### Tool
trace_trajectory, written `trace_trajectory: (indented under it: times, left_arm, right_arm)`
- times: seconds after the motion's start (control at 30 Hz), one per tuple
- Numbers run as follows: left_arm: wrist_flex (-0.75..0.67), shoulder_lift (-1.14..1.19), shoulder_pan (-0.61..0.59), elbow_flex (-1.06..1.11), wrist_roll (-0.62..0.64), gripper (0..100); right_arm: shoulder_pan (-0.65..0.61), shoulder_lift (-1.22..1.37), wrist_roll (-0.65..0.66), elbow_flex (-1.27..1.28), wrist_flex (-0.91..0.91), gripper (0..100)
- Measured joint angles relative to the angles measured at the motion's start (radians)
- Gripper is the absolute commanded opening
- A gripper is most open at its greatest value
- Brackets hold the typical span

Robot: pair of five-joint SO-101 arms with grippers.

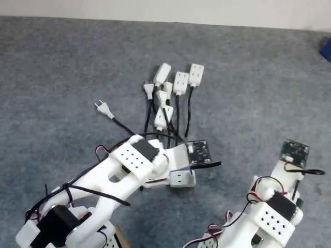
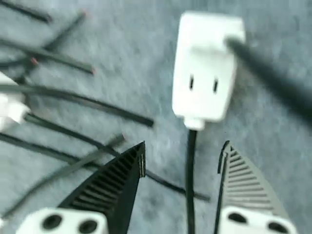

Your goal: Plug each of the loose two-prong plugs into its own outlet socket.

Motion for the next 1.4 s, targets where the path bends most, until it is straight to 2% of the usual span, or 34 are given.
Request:
trace_trajectory:
  times: [0.33,0.53,0.77,1.17,1.33,1.4]
  left_arm:
    - [-0.034,0.015,0.048,-0.120,0.018,28]
    - [-0.034,0.017,0.089,-0.121,0.052,29]
    - [-0.034,0.017,0.164,-0.064,0.078,35]
    - [-0.244,0.023,0.091,0.040,0.094,35]
    - [-0.293,0.157,0.077,0.031,0.094,35]
    - [-0.293,0.230,0.075,-0.011,0.095,30]
  right_arm:
    - [0.020,0.000,0.000,0.000,-0.014,36.8]
    - [0.020,0.000,0.000,0.029,-0.029,36.8]
    - [0.020,-0.002,0.000,0.038,-0.046,36.8]
    - [0.020,-0.002,0.000,0.038,-0.046,36.8]
    - [0.020,-0.002,0.000,0.038,-0.046,36.8]
    - [0.020,-0.002,0.000,0.038,-0.046,36.8]
